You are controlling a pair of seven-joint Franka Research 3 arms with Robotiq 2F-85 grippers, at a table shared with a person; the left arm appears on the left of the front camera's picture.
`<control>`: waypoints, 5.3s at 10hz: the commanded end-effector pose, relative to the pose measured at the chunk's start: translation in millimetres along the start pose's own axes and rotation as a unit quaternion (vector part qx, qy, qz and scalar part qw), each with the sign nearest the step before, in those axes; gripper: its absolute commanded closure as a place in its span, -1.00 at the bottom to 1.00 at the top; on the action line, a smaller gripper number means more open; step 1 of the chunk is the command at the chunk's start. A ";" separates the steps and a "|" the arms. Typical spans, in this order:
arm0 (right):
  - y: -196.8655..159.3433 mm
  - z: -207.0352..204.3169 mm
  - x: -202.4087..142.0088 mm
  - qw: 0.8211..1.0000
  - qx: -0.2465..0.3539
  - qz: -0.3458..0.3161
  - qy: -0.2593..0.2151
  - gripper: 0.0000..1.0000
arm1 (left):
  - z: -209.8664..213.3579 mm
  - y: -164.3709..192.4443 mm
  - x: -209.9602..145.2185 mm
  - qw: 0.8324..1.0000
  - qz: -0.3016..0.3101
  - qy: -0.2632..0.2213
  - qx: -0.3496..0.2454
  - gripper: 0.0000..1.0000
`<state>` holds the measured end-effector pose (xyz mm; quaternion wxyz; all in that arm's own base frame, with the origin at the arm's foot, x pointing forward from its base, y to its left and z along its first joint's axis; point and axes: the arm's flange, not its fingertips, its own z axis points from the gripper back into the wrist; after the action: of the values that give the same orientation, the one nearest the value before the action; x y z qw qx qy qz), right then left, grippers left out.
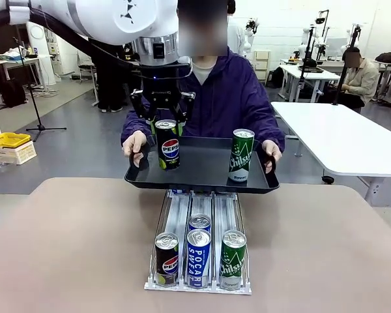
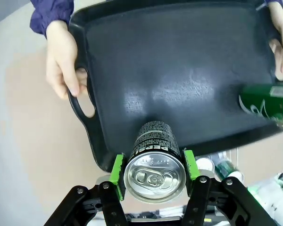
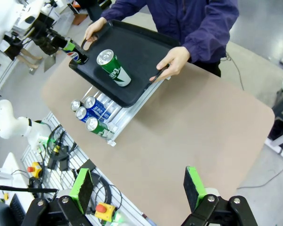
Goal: Retrieve and hand over the desired beverage to the person.
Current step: Place the picked can on the Handle tray extended by the person.
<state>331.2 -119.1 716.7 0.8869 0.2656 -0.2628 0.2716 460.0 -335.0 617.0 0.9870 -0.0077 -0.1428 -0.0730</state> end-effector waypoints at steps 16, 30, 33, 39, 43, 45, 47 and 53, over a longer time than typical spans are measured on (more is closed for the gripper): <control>-0.8 -0.1 1.0 1.000 0.003 0.005 -0.006 -1.00 | -47.8 6.3 35.5 1.000 0.002 0.017 0.019 -1.00; -0.8 -0.1 1.0 1.000 0.003 0.005 -0.006 -1.00 | 37.7 54.7 -124.9 0.988 -0.097 0.088 -0.076 -1.00; -0.8 -0.1 1.0 1.000 0.003 0.005 -0.006 -1.00 | 41.4 45.9 -119.5 0.990 -0.094 0.081 -0.065 -1.00; -0.8 -0.1 1.0 1.000 0.003 0.005 -0.006 -1.00 | 41.4 45.9 -119.5 0.990 -0.094 0.081 -0.065 -1.00; -0.8 -0.1 1.0 1.000 0.003 0.005 -0.006 -1.00 | 41.4 45.9 -119.5 0.990 -0.094 0.081 -0.065 -1.00; -0.8 -0.1 1.0 1.000 0.003 0.005 -0.006 -1.00 | 39.5 46.0 -120.9 0.990 -0.095 0.083 -0.064 -1.00; -0.8 -0.1 1.0 1.000 0.003 0.005 -0.006 -1.00 | 82.1 117.0 -108.4 0.950 -0.139 0.004 -0.279 -1.00; -0.8 -0.1 1.0 1.000 0.003 0.005 -0.006 -1.00 | 105.3 341.5 -138.7 0.895 -0.107 -0.159 -0.403 -1.00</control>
<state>331.3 -120.5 716.5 0.8878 0.2647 -0.2628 0.2695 348.9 22.6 693.6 0.8543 -0.3913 -0.2739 -0.2050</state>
